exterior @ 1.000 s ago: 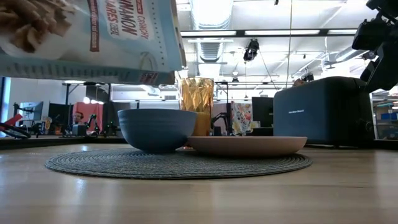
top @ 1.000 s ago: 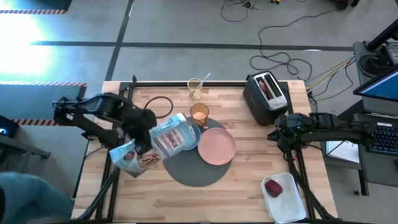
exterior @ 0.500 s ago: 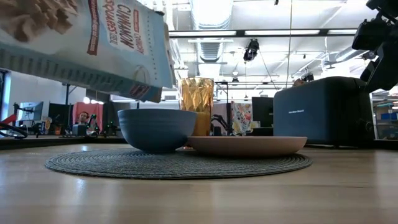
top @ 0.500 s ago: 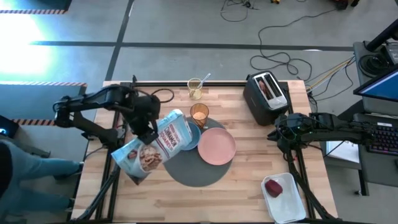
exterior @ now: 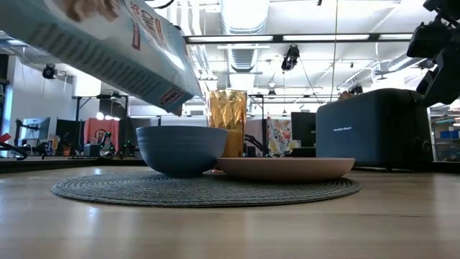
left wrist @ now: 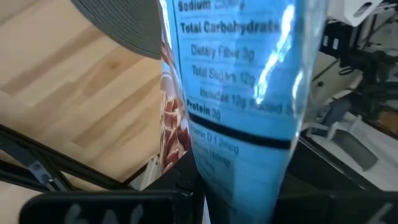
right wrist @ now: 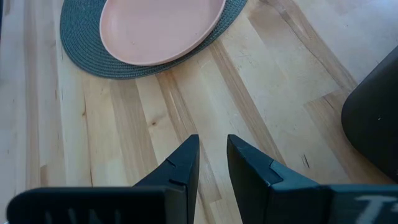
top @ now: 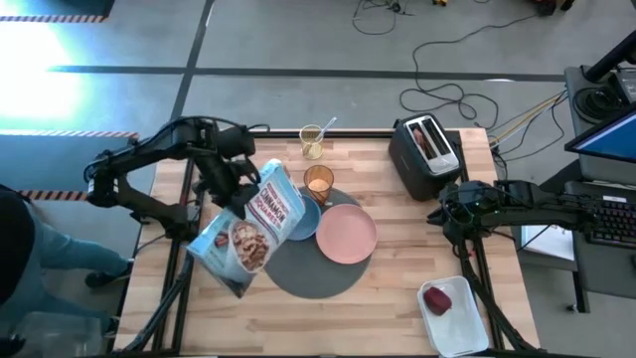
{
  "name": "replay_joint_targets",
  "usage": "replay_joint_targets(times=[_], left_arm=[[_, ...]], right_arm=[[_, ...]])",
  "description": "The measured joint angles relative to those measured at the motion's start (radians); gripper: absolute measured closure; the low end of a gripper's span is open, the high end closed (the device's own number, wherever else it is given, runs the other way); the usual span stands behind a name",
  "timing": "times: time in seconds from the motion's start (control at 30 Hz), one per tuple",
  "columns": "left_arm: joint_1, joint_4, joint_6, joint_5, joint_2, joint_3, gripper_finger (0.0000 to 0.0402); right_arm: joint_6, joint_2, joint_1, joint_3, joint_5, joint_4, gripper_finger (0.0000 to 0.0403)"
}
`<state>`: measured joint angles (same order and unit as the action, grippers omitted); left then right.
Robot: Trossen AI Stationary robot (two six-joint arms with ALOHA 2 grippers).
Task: Arrange a breakfast setting
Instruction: Pour the cereal box into the blue bowl
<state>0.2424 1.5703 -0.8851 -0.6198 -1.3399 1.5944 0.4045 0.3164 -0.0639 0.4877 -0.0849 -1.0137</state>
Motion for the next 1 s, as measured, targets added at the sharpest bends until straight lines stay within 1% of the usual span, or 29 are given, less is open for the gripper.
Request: replay_joint_targets(times=[0.3, 0.53, 0.63, 1.0], left_arm=[[0.005, 0.0, -0.02, -0.099, 0.0, -0.016, 0.0349], [0.015, 0.001, -0.034, -0.202, -0.001, -0.086, 0.0349], [0.028, 0.0, -0.033, -0.215, -0.002, -0.101, 0.0349], [0.044, 0.001, 0.002, -0.343, -0.001, -0.136, 0.0349]], right_arm=[[0.0, 0.0, 0.0, 0.0, 0.0, 0.0, 0.033], [0.0, 0.0, 0.0, 0.0, 0.0, 0.0, 0.033], [0.0, 0.0, 0.0, 0.0, 0.0, 0.0, 0.033], [0.0, 0.0, 0.0, 0.0, 0.0, 0.0, 0.033]])
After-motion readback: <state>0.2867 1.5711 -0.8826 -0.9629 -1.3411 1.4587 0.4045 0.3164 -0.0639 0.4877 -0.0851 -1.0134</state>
